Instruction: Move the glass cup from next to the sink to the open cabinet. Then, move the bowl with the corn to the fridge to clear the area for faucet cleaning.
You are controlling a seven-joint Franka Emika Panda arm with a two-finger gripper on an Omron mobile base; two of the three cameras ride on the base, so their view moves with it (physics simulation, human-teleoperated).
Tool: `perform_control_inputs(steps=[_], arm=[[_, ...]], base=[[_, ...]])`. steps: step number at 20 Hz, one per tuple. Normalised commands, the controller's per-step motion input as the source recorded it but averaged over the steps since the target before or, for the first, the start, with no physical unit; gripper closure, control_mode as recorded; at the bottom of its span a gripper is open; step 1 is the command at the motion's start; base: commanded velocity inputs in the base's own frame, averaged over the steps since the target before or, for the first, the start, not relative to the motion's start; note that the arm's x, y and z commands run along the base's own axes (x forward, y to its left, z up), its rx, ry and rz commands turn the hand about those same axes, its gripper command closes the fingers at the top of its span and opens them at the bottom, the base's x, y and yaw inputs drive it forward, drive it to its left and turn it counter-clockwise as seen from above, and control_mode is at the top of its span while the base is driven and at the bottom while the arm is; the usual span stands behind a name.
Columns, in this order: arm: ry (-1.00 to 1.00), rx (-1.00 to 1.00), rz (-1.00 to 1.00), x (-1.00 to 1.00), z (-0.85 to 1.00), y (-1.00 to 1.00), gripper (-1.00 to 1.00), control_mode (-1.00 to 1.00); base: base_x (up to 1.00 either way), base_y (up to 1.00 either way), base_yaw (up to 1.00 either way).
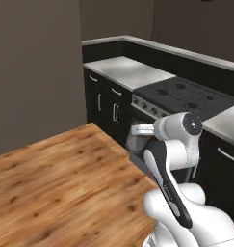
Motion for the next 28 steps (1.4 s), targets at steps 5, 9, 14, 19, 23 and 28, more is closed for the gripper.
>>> perform_control_inputs(steps=[5,9,14,19,23,28], arm=[[0.0,0.0,0.0,0.0,0.0,0.0,1.0,1.0],[0.0,0.0,0.0,0.0,0.0,0.0,1.0,1.0],[0.0,0.0,0.0,0.0,0.0,0.0,1.0,1.0],[0.0,0.0,0.0,0.0,0.0,0.0,1.0,1.0],[0.0,0.0,0.0,0.0,0.0,0.0,1.0,1.0],[0.0,0.0,0.0,0.0,0.0,0.0,1.0,1.0]], base=[[0.0,0.0,-1.0],[0.0,0.0,-1.0],[0.0,0.0,-1.0],[0.21,0.0,-0.77],[0.09,0.0,-0.03],[0.02,-0.08,-0.02]])
